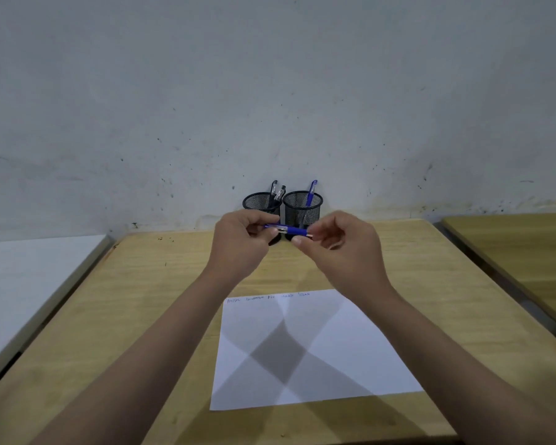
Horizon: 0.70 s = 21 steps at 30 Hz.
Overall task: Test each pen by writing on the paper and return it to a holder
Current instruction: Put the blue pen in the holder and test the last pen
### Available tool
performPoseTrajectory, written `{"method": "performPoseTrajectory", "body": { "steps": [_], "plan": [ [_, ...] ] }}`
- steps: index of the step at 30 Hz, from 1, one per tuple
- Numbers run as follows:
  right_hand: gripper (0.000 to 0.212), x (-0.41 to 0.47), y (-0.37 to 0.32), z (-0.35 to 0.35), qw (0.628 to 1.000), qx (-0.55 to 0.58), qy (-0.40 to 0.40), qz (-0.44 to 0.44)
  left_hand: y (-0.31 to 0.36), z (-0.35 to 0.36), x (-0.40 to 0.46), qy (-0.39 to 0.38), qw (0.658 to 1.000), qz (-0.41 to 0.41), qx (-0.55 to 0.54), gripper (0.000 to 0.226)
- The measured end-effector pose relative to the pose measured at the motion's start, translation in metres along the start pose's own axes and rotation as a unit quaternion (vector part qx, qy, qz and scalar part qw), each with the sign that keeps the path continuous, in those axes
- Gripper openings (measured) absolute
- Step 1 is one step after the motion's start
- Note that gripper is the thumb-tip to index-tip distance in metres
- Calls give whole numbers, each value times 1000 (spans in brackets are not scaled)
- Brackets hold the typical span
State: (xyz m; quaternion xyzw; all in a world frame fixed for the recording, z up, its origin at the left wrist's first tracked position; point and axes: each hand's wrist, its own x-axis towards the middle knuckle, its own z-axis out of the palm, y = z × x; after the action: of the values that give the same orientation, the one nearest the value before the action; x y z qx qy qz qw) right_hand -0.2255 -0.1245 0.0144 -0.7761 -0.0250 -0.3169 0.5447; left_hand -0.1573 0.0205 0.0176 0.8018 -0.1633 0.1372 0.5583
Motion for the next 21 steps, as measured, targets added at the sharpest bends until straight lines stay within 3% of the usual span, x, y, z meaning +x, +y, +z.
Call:
{"method": "performPoseTrajectory", "body": {
  "steps": [1,3,8,10,14,21],
  "plan": [
    [18,6,3,-2,994,-81,5,-74,2,4,1,-9,1000,0,0,17],
    [20,19,14,-4,977,-171,-10,-128,6,12,3,-25,1000,5,-2,19],
    [19,38,40,-4,964,-190,-40,-182,7,28,13,-17,998,-3,-65,22],
    [30,48,47,-5,965,-185,-35,-183,4,37,19,3,995,-18,-93,24],
    [48,74,50,-14,980,-129,20,-148,-21,59,35,49,997,-43,-47,27],
    [32,134,66,-12,987,-63,104,-100,-50,102,61,87,994,-11,66,38]
  ]
}}
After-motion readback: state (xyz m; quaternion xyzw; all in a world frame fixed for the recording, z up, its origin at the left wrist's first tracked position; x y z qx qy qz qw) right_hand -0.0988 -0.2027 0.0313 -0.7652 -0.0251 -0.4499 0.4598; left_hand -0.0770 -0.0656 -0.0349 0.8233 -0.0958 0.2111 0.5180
